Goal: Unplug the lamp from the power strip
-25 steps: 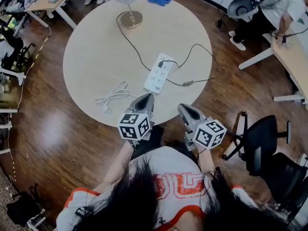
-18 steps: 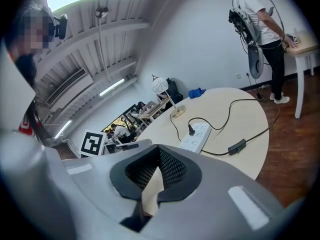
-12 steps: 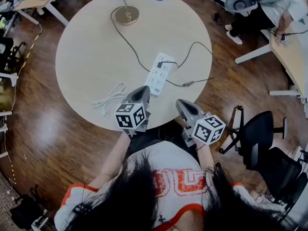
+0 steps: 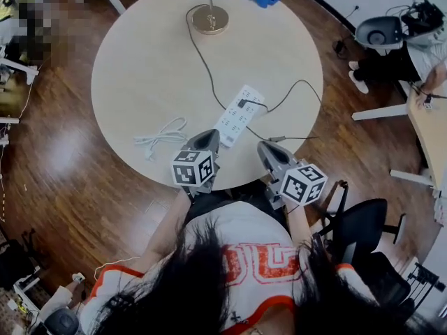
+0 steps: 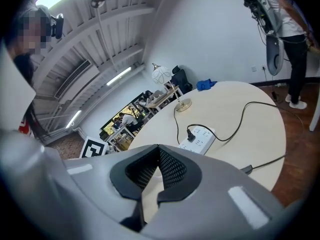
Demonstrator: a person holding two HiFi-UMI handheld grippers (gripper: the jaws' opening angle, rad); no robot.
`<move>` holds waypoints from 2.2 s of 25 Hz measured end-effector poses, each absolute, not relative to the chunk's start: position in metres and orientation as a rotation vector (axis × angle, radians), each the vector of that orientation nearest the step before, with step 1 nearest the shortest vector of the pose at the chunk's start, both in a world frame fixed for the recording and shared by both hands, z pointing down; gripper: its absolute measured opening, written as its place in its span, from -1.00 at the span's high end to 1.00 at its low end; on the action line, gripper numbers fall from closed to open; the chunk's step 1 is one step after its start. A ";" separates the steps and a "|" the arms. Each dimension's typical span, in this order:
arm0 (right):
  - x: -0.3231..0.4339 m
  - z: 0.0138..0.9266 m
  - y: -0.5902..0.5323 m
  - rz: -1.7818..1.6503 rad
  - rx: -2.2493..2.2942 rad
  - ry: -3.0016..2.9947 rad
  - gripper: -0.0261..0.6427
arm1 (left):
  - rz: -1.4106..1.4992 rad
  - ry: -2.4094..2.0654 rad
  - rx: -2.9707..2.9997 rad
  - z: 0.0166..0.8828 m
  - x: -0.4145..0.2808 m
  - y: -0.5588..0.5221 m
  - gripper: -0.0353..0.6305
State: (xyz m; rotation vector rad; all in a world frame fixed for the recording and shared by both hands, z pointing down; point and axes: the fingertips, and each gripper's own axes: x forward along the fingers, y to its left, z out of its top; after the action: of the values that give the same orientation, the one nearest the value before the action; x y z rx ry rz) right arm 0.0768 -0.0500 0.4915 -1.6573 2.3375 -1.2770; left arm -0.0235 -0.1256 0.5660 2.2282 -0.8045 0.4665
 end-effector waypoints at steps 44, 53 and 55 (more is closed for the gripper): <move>0.074 0.605 -0.162 -0.695 -1.716 3.262 0.51 | 0.645 -1.075 1.951 0.628 0.003 -0.134 0.89; 0.066 0.611 -0.184 -0.544 -1.731 3.349 0.50 | 0.650 -1.077 1.980 0.629 0.005 -0.136 0.89; 0.064 0.613 -0.185 -0.538 -1.712 3.365 0.56 | 0.645 -1.078 1.982 0.629 0.006 -0.136 0.89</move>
State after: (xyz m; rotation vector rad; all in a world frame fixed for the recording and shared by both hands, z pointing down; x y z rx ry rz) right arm 0.0645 -0.1852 0.6130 -1.7120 3.3655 -0.5382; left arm 0.0062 -0.1362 0.6291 1.9822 -1.0778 0.6446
